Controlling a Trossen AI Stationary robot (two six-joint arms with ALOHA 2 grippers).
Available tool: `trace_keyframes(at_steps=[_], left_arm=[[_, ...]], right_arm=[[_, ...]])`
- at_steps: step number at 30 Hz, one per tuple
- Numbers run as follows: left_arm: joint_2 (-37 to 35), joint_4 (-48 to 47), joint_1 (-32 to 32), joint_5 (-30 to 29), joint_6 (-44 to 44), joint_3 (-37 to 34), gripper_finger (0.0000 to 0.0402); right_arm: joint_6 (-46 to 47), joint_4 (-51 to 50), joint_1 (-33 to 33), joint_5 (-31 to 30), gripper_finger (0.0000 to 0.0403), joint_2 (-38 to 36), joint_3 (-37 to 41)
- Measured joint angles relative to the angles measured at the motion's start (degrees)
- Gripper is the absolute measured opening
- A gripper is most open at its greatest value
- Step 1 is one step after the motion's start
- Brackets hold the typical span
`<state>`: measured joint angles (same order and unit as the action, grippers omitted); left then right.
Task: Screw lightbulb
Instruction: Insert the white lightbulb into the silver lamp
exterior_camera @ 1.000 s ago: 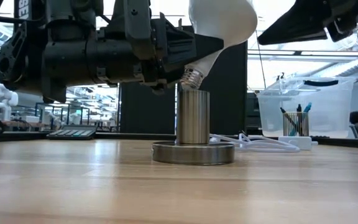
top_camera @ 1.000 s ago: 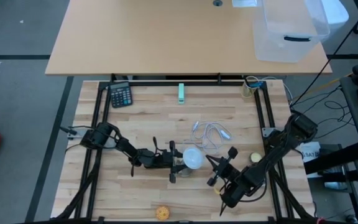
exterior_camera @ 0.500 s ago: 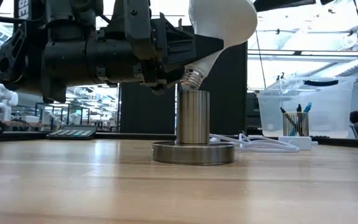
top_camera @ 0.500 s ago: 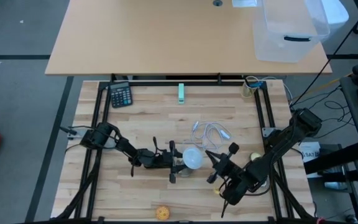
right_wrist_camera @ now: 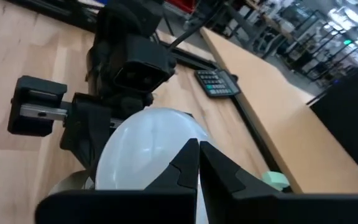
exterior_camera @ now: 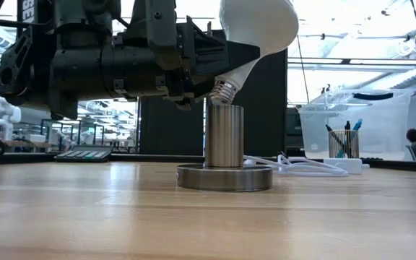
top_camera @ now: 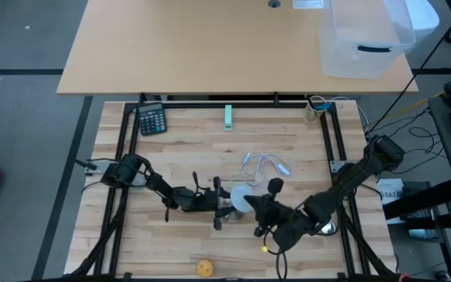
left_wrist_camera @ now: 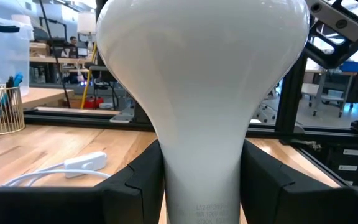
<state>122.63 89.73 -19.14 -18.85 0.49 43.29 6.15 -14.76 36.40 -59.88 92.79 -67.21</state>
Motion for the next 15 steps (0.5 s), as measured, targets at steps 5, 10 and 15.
trace_keyframes(at_steps=[5, 10, 15], left_arm=[[0.00, -0.02, 0.00, -0.08, -0.02, 0.00, 0.0163], [0.00, -0.38, 0.00, -0.10, -0.03, -0.07, 0.0163], [0.04, -0.52, 0.00, -0.13, -0.07, -0.09, 0.0163]], right_arm=[[-0.28, -0.51, -1.93, 3.84, 0.0000, 0.04, -0.04], [-1.44, -0.34, -3.16, 6.73, 0.0000, 0.03, -0.09], [-2.14, -0.03, -4.10, 9.11, 0.0000, 0.00, -0.13]])
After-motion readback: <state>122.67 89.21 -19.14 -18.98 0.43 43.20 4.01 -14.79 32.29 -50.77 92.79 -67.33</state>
